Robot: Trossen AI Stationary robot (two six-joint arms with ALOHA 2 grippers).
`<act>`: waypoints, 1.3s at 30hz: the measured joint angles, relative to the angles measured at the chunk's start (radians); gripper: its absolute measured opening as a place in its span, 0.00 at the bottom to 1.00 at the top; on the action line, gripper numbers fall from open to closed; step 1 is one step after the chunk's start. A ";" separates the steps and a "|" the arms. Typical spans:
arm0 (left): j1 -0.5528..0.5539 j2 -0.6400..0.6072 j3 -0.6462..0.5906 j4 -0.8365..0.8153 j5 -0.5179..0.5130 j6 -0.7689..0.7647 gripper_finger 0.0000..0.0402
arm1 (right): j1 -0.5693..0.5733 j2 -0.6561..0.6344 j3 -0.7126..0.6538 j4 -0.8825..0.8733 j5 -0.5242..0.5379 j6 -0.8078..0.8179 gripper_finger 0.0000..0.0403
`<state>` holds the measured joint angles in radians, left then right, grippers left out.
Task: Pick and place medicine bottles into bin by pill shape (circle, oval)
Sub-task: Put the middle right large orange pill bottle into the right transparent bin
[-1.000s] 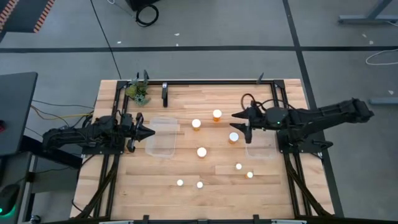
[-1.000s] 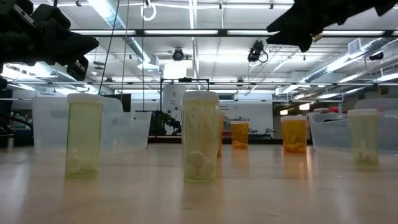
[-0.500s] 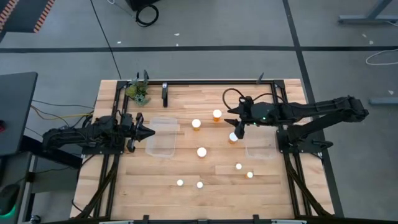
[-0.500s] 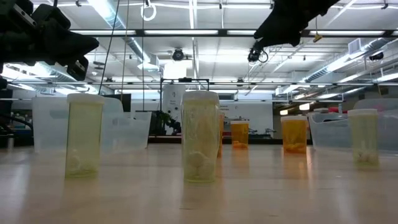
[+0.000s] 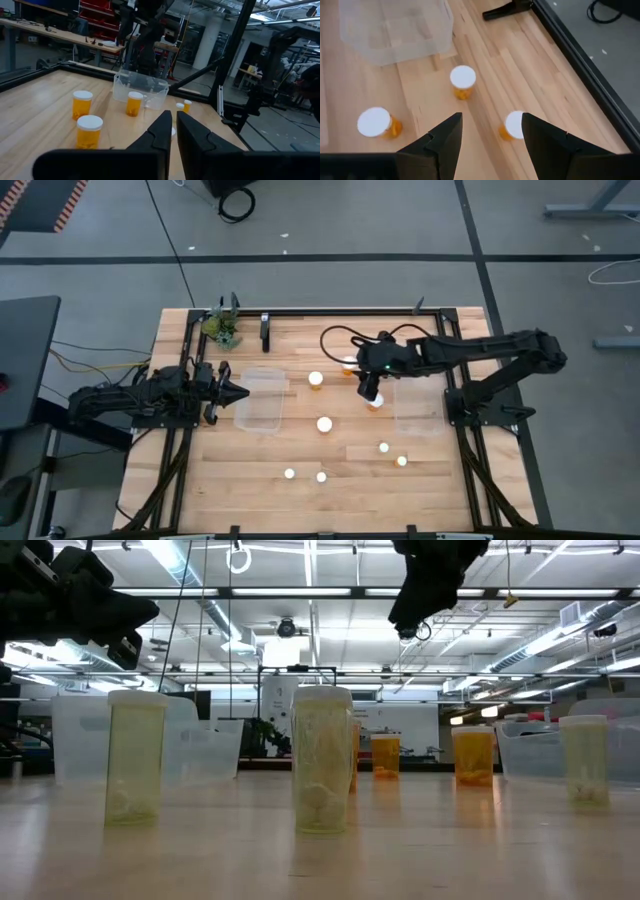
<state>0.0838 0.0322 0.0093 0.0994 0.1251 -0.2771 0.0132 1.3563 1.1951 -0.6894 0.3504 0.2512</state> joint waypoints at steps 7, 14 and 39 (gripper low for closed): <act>0.000 0.000 0.000 0.000 0.000 0.000 0.06 | 0.000 0.027 0.057 -0.064 -0.012 0.005 0.53; 0.000 0.000 0.000 0.000 0.000 0.000 0.08 | 0.000 0.032 0.057 -0.080 -0.034 0.043 0.53; 0.000 0.000 0.000 0.000 0.000 0.000 0.09 | -0.052 0.276 0.325 -0.389 -0.095 -0.077 0.70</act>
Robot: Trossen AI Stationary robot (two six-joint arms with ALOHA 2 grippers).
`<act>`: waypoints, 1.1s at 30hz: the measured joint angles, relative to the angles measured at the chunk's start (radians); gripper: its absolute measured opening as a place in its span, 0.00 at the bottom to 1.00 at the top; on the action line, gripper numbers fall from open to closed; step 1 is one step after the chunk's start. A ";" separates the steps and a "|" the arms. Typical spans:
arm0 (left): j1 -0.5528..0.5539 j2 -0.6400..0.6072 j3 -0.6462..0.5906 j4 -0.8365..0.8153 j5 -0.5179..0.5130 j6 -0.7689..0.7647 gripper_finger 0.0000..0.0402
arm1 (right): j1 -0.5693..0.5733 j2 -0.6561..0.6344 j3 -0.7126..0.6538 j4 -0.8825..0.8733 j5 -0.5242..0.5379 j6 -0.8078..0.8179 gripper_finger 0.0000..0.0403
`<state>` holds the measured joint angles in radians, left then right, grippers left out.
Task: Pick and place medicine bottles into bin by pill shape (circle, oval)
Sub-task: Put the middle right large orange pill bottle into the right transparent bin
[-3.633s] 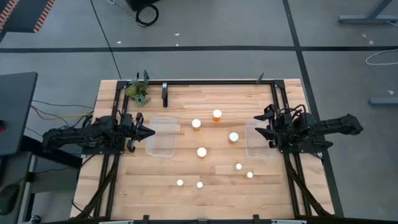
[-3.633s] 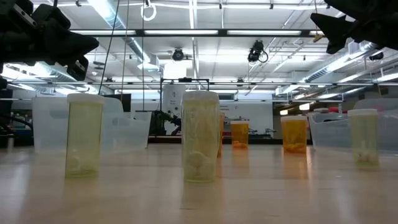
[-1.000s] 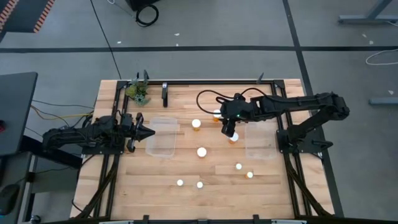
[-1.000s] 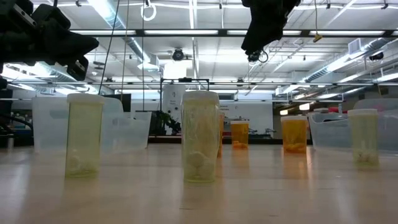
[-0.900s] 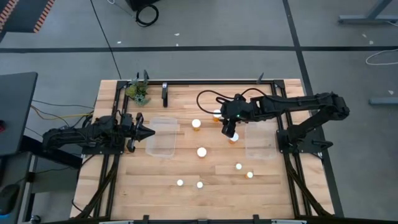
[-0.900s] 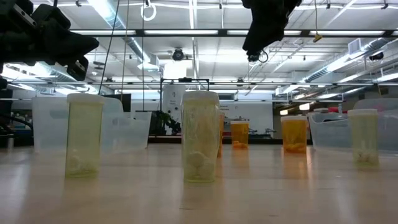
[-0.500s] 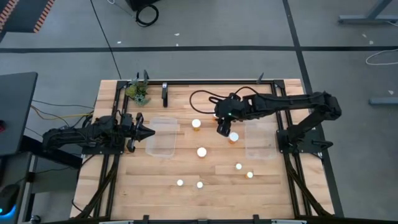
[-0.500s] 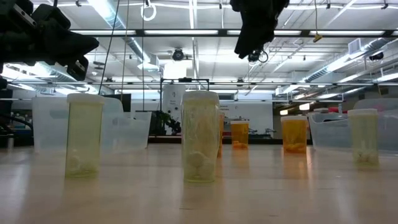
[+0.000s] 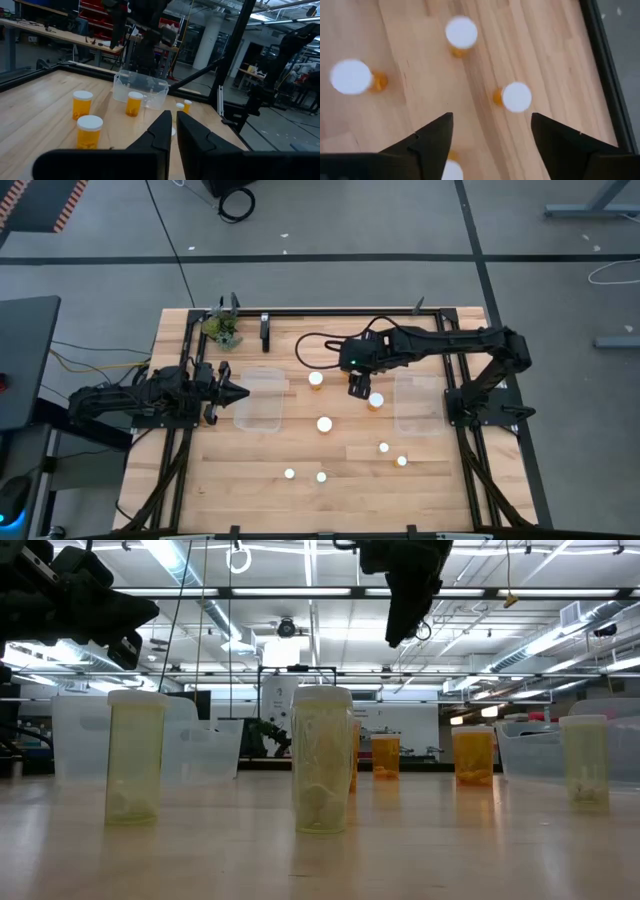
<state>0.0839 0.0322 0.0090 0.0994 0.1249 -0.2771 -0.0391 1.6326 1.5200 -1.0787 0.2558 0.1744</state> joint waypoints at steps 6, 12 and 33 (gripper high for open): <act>0.000 0.000 0.000 0.000 0.000 0.000 0.07 | -0.004 0.034 0.000 -0.054 -0.025 0.022 0.72; 0.000 0.000 0.000 -0.003 0.000 0.000 0.07 | -0.005 0.082 -0.004 -0.071 -0.063 0.034 0.72; 0.000 0.000 0.000 0.000 0.000 0.000 0.08 | 0.002 0.126 -0.091 -0.067 -0.082 0.031 0.77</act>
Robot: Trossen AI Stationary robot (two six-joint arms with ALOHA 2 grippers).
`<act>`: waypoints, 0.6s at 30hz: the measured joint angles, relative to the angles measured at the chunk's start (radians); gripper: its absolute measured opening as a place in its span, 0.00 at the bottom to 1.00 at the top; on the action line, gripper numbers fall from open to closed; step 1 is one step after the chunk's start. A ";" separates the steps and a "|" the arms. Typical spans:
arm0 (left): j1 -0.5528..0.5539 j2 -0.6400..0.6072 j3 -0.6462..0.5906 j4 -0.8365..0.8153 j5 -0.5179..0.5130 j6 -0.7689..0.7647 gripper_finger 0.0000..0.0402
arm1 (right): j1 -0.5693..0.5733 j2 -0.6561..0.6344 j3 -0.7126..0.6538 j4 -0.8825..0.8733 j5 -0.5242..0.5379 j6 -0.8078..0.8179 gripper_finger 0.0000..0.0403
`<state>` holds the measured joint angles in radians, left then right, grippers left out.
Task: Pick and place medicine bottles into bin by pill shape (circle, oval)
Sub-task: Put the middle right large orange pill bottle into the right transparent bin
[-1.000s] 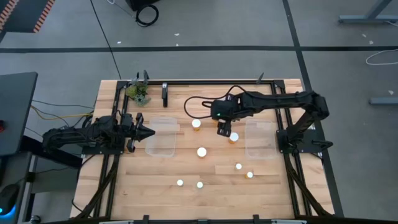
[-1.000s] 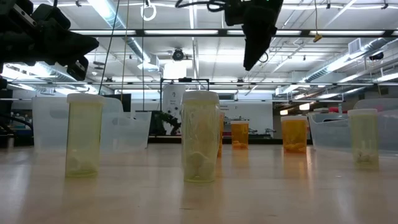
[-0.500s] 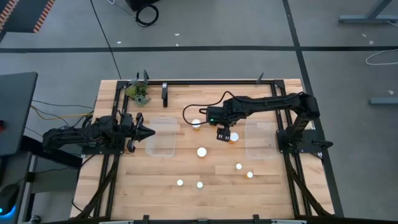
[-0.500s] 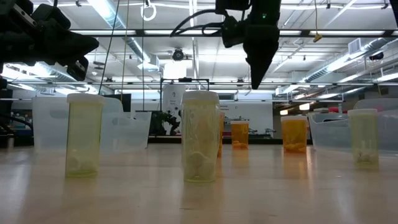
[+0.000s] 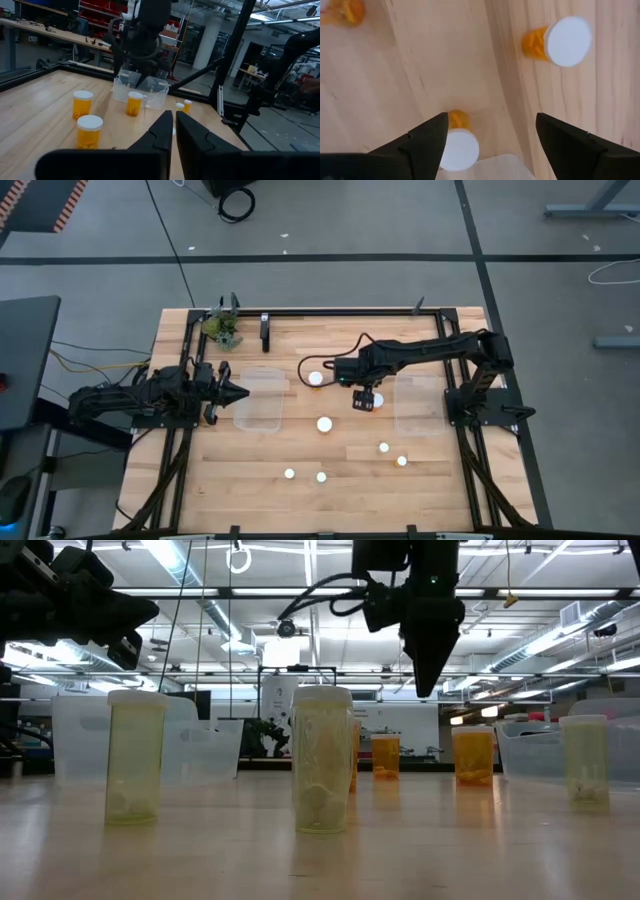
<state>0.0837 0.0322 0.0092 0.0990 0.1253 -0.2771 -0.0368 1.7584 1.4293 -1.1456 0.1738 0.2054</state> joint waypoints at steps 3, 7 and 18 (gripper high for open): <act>0.000 0.000 0.000 0.000 0.000 0.000 0.09 | -0.001 0.000 -0.023 0.007 0.000 0.006 0.77; 0.000 0.000 0.000 0.000 0.000 0.000 0.08 | -0.002 0.000 -0.031 0.009 -0.016 0.010 0.77; 0.000 0.000 0.000 0.000 0.000 0.000 0.07 | -0.003 -0.001 -0.040 0.019 -0.025 -0.005 0.77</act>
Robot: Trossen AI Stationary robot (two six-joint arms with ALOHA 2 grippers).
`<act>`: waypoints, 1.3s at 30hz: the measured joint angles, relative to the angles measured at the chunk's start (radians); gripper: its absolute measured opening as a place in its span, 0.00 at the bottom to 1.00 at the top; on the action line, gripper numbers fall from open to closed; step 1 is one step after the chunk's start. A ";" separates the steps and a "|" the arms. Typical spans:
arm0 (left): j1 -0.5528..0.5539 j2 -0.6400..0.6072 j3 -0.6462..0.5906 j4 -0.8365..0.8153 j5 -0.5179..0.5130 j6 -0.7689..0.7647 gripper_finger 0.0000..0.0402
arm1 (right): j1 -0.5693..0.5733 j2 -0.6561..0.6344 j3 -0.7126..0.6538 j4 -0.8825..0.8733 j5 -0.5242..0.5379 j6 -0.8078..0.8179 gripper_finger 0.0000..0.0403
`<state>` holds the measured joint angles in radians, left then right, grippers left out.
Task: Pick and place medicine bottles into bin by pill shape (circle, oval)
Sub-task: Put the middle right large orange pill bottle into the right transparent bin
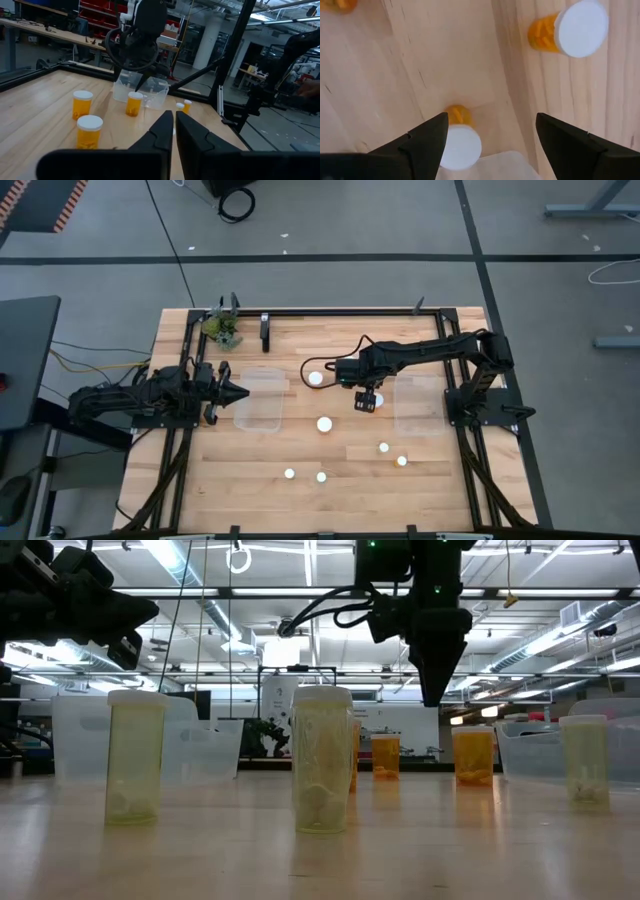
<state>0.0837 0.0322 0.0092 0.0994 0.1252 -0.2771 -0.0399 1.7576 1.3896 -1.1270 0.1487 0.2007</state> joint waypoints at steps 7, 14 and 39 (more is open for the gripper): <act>0.000 0.000 0.000 0.000 0.000 0.000 0.09 | 0.010 0.000 -0.100 0.070 -0.054 0.015 0.77; 0.000 0.000 0.000 0.000 0.000 0.000 0.06 | 0.021 0.000 -0.176 0.098 -0.073 0.052 0.77; 0.000 0.000 0.000 0.000 0.000 0.000 0.07 | 0.023 0.000 -0.276 0.200 -0.092 0.094 0.67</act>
<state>0.0839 0.0322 0.0090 0.0994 0.1251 -0.2771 -0.0170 1.7580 1.1141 -0.9270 0.0568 0.2952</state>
